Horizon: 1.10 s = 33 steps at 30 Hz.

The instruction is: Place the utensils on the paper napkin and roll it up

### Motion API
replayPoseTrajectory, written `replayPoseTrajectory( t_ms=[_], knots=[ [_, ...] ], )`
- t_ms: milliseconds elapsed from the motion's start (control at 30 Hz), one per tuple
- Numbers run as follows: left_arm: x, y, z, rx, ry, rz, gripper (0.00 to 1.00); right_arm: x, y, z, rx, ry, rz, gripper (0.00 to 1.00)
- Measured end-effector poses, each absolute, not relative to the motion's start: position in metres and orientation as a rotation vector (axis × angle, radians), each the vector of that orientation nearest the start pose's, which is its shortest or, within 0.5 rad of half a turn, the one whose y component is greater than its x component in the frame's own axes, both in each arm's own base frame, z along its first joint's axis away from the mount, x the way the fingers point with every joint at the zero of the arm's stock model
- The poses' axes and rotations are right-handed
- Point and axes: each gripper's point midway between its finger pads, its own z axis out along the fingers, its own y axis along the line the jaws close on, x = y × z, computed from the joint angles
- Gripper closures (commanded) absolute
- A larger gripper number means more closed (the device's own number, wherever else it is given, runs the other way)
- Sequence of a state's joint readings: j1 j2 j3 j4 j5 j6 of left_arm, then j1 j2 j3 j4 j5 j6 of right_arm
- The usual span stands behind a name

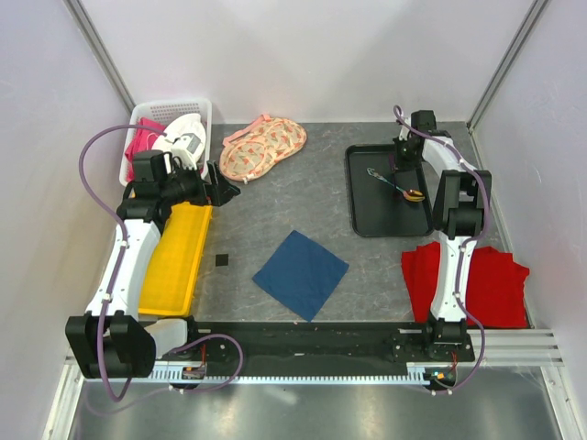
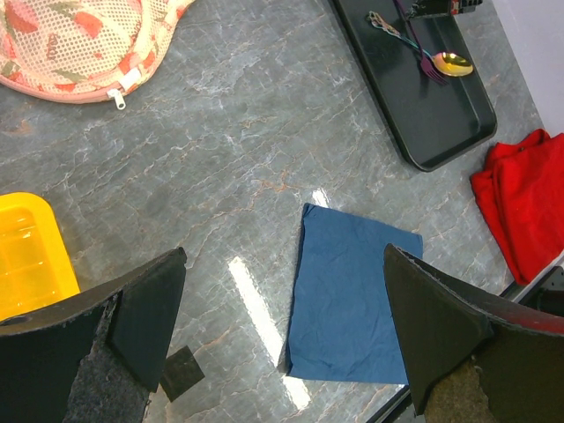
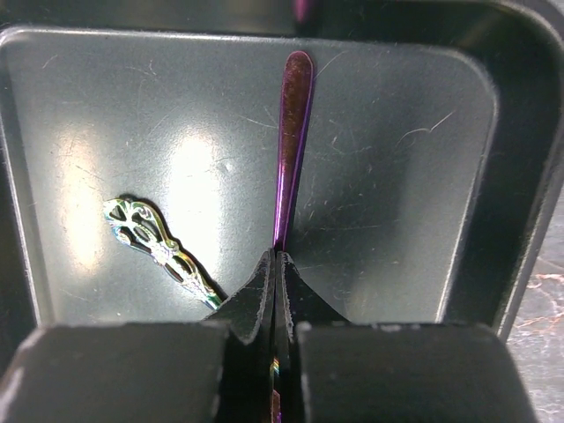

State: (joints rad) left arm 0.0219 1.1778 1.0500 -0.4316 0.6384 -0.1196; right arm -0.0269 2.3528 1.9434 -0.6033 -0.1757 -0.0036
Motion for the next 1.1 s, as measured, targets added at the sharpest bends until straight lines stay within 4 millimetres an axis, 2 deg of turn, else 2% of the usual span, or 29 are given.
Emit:
replayPoseTrajectory(
  t_ms=[467,567,800,833,933,1033,1100],
  knots=[
    [0.330,-0.101,0.239,0.231,2.077,-0.735,0.00,0.555,0.007,0.042,-0.162,2.557,0.140,1.00],
    [0.330,-0.101,0.239,0.231,2.077,-0.735,0.00,0.556,0.006,0.053,-0.208,2.535,0.127,1.00],
    [0.333,-0.102,0.249,0.238,2.060,-0.731,0.00,0.557,0.004,0.096,-0.332,2.452,0.083,1.00],
    [0.333,-0.102,0.250,0.239,2.057,-0.732,0.00,0.557,0.003,0.103,-0.340,2.441,0.070,0.84],
    [0.333,-0.102,0.250,0.242,2.057,-0.737,0.00,0.561,-0.001,0.115,-0.335,2.426,0.036,0.61],
    [0.332,-0.103,0.250,0.245,2.056,-0.742,0.00,0.560,0.001,0.115,-0.307,2.437,0.034,0.57],
    [0.332,-0.103,0.250,0.247,2.056,-0.745,0.00,0.558,0.001,0.108,-0.286,2.460,0.035,0.56]
  ],
)
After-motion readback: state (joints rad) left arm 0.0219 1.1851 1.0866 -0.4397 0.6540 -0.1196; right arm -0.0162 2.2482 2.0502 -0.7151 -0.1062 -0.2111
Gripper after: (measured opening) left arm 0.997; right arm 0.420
